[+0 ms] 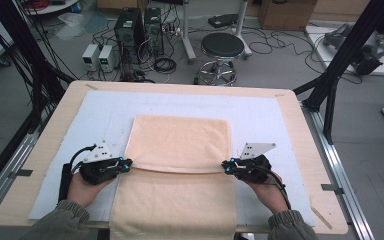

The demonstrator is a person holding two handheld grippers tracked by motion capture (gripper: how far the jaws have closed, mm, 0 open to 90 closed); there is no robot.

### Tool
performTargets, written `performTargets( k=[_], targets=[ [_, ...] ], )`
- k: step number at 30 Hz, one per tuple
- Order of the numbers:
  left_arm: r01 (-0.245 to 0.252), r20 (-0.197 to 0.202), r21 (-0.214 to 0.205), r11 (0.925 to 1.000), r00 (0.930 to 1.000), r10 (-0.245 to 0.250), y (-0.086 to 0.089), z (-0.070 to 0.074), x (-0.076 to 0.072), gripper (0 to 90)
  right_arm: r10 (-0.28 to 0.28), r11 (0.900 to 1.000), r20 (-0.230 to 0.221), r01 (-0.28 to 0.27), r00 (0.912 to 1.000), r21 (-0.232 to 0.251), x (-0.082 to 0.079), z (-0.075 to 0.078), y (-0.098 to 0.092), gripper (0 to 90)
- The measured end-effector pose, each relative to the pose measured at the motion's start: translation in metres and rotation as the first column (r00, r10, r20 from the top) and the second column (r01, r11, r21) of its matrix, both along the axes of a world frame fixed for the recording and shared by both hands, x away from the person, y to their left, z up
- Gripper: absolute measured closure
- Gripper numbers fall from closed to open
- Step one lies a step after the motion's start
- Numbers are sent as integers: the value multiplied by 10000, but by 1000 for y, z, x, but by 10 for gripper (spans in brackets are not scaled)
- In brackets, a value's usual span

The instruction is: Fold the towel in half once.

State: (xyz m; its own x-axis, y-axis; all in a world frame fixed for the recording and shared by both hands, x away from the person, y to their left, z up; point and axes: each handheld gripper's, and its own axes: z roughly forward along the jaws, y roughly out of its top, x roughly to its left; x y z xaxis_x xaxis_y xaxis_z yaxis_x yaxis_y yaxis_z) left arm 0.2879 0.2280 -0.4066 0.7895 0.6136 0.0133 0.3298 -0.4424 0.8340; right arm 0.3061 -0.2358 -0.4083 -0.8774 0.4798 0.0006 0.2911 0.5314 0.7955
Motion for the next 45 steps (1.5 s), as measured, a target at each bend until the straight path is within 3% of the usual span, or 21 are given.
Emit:
performTargets(
  k=[6,12,17,21,24,26,30,34,36,41,45],
  targets=[
    [230,458,-80,9997,9987,-227,8,20,-29,857,590,9981,313,-596,9978,172,-23,24,1,838],
    [770,786,-49,9970,9940,-764,16,33,-85,857,1425,9885,468,-1446,9887,437,-72,43,0,838],
    [1160,569,-24,9932,9917,-1157,22,33,-135,857,2072,9772,232,-2080,9780,416,-118,47,0,837],
    [1392,139,-325,9897,9902,-1388,25,25,-163,845,2475,9674,-27,-2470,9689,553,-148,45,2,821],
    [1523,-90,-455,9873,9882,-1528,25,22,-175,727,2764,9587,-261,-2737,9607,770,-157,43,0,734],
    [1474,23,-386,9883,9891,-1474,26,22,-173,681,2858,9558,-397,-2819,9575,831,-155,41,-1,688],
    [875,31,-510,9949,9962,-875,32,20,-148,613,2289,9705,-273,-2260,9731,835,-140,39,-4,601],
    [385,298,-821,9959,9989,-361,29,19,-120,544,1513,9844,-10,-1506,9885,912,-108,37,-7,517],
    [237,423,-884,9958,9989,-200,25,20,-103,531,929,9920,65,-931,9957,847,-85,34,-9,477],
    [-120,617,-845,9964,9979,173,15,19,-60,496,47,9974,142,-57,9999,718,-35,27,-11,417],
    [-605,369,-866,9944,9973,639,8,13,-22,468,-750,9963,97,745,9971,436,1,22,-7,371]
  ],
)
